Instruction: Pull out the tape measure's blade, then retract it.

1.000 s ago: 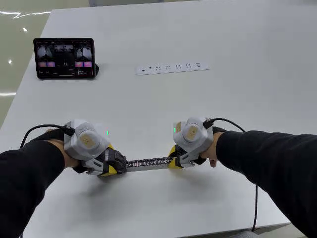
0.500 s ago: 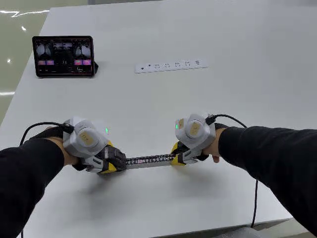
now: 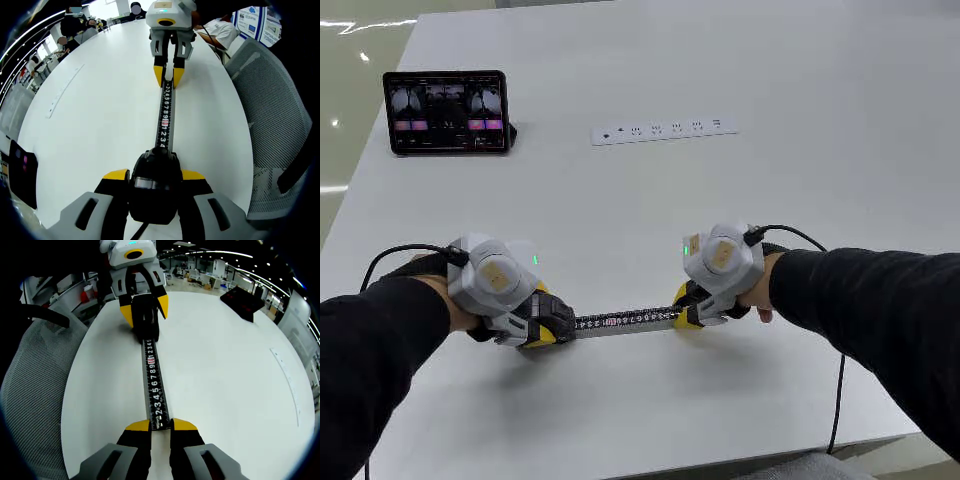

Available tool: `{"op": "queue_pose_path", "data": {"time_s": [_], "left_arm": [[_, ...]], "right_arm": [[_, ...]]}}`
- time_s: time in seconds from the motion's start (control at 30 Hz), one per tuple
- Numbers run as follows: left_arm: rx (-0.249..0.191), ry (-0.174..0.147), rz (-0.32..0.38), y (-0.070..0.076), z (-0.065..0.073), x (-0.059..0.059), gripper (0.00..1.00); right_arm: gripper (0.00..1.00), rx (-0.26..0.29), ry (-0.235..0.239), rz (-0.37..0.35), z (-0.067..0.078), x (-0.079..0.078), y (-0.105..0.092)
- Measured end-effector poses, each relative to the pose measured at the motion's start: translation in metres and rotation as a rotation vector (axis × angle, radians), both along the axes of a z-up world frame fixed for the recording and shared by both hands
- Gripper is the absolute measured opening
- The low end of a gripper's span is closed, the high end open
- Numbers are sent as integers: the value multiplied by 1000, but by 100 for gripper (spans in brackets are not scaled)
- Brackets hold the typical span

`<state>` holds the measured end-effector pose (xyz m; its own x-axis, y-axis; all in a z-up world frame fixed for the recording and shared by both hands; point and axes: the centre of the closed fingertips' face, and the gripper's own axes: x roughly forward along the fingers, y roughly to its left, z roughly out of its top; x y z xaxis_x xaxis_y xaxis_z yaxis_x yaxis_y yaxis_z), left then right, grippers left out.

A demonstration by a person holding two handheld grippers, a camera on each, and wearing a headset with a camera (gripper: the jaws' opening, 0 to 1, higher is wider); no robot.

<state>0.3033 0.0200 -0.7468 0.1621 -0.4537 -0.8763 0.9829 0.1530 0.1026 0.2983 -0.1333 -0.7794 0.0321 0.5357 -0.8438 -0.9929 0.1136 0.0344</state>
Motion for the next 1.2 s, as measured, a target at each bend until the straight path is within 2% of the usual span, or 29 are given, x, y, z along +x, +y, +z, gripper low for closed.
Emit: {"op": "queue_pose_path", "data": {"time_s": [1.2], "left_arm": [[-1, -2, 4, 1, -1, 0, 33]], "right_arm": [[9, -13, 3, -11, -2, -1, -21]]}}
